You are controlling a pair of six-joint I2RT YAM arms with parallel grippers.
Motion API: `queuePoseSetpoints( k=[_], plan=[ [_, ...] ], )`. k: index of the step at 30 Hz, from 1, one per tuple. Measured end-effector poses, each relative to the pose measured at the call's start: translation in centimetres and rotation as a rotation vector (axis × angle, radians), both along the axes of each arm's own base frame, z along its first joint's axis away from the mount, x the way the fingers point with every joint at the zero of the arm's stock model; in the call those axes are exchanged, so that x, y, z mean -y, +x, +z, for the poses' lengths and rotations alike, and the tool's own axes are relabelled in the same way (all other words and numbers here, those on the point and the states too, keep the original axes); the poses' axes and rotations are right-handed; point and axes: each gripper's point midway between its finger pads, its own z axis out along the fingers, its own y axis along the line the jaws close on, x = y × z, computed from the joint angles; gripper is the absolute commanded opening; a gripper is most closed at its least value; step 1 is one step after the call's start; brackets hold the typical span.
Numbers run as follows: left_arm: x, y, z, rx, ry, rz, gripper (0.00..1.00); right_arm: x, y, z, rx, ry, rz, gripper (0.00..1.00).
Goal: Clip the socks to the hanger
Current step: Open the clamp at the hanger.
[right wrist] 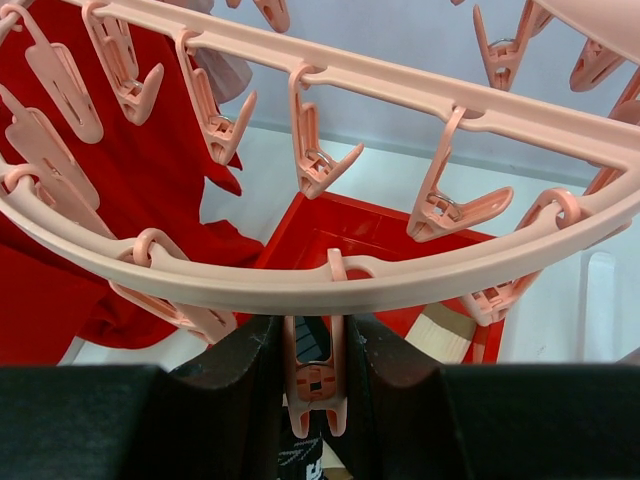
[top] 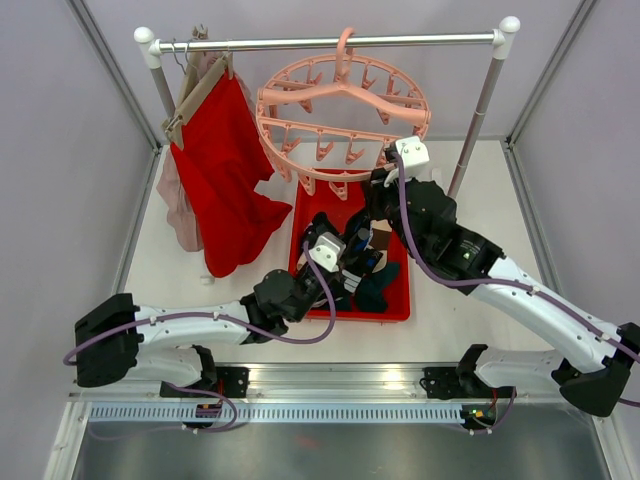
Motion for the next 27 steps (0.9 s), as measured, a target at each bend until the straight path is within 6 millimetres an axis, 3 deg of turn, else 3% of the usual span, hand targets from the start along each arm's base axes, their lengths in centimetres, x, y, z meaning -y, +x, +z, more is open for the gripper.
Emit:
queuePoseSetpoints(
  k=[27],
  plan=[
    [0.46,0.21,0.78,0.014,-0.001,0.004,0.02,-0.03,0.48,-0.43,-0.024,-0.014,-0.027,0.00]
  ],
)
